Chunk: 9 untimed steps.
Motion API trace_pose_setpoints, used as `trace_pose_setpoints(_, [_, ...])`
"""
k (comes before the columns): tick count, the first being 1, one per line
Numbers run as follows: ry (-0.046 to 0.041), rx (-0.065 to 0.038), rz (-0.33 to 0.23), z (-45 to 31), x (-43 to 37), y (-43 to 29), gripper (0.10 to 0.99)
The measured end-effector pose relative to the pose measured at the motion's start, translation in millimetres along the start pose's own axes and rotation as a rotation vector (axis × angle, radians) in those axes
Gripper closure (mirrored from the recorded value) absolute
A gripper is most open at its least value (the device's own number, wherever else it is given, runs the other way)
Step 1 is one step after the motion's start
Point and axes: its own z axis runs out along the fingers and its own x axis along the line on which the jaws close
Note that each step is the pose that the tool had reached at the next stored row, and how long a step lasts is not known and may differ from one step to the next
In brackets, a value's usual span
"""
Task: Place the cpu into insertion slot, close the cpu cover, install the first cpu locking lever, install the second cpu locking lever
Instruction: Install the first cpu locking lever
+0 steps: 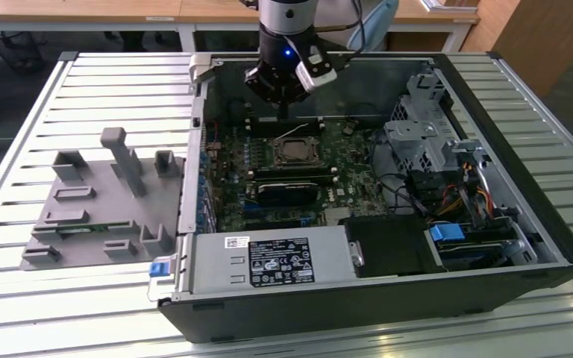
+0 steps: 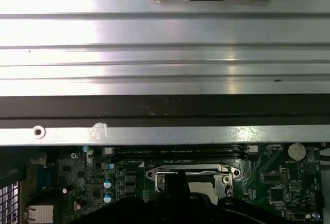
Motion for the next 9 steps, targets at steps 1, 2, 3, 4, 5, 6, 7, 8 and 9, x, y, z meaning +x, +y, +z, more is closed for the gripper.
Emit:
trace_pose_setpoints(1, [0.0005, -0.015, 0.0, 0.1, 0.2, -0.1, 0.98])
trace_pose_setpoints(2, [0.0, -0.02, 0.001, 0.1, 0.5, -0.2, 0.98])
trace_pose_setpoints(3, [-0.0023, -0.02, 0.001, 0.2, 0.8, -0.2, 0.98])
trace_pose_setpoints(4, [-0.0047, -0.02, 0.0, 0.3, 0.8, -0.2, 0.98])
trace_pose_setpoints(5, [-0.0064, -0.02, 0.0, 0.6, 0.8, -0.2, 0.98])
trace_pose_setpoints(6, [-0.0074, -0.019, -0.001, 1.1, 0.9, -0.3, 0.98])
trace_pose_setpoints(7, [-0.0084, -0.019, -0.003, 1.7, 0.8, -0.4, 0.98])
trace_pose_setpoints(8, [-0.0088, -0.019, -0.006, 2.3, 0.7, -0.4, 0.98])
trace_pose_setpoints(9, [-0.0093, -0.019, -0.011, 3.1, 0.5, -0.4, 0.98])
